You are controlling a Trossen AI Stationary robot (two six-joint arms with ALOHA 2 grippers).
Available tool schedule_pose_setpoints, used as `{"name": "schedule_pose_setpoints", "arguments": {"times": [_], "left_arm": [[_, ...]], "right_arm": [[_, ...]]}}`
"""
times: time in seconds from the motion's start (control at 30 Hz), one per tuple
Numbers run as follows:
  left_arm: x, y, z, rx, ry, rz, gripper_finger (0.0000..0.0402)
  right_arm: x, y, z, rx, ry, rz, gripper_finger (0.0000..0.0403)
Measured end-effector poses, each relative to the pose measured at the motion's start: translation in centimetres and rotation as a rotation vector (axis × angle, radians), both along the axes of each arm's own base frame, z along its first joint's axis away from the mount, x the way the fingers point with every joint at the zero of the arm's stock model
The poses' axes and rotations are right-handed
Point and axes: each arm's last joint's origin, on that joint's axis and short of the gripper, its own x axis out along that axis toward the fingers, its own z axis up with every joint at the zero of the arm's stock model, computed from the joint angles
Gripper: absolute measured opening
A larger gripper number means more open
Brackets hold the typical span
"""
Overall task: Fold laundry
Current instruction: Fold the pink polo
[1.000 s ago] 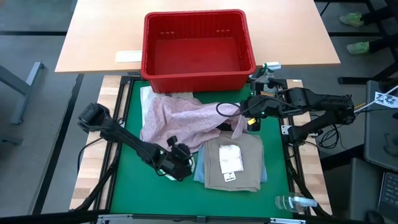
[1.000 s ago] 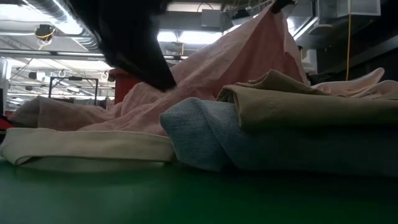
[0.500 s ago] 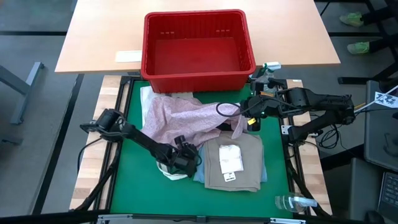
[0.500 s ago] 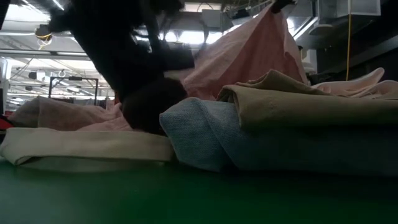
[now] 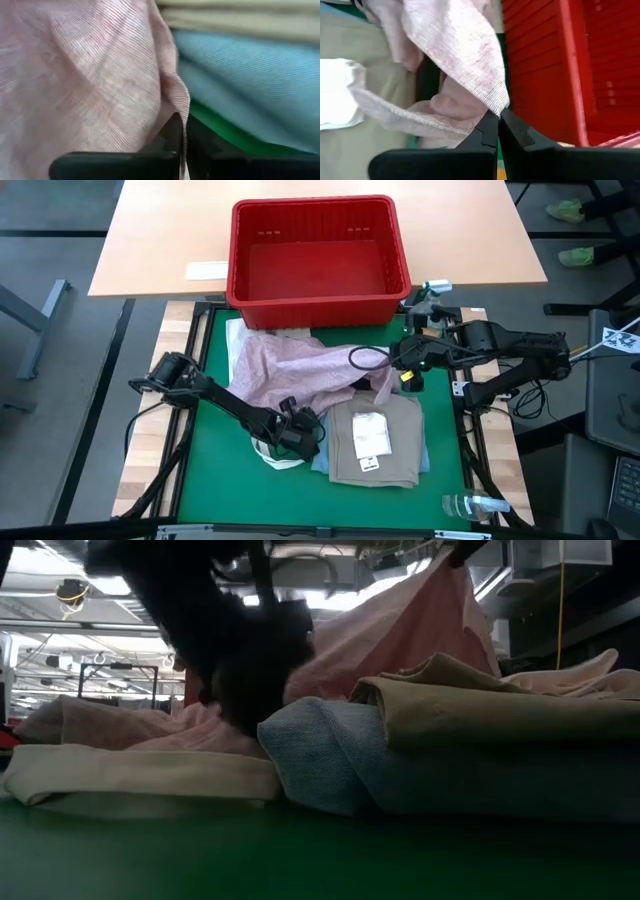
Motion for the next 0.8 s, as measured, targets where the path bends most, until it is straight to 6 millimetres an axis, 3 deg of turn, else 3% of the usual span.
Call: {"name": "schedule_pose_setpoints", "arguments": {"times": [0.1,0.27,0.57,0.8], "left_arm": [[-0.4,0.0,2.2,-0.049,-0.062,0.018,0.0003],[-2.1,0.2,7.9,-0.101,-0.19,0.005,0.0002],[-8.7,0.1,17.4,-0.175,-0.428,-0.059,0.0001],[-13.1,0.4,21.6,-0.164,-0.579,-0.109,0.0]], "right_arm": [[-0.4,0.1,0.1,0.054,-0.006,0.014,0.0005],[-1.2,0.1,1.0,0.091,-0.046,0.013,0.0005],[-4.1,-0.1,6.6,0.145,-0.223,0.038,0.0005],[-6.0,-0.2,10.0,0.168,-0.362,0.073,0.0005]]}}
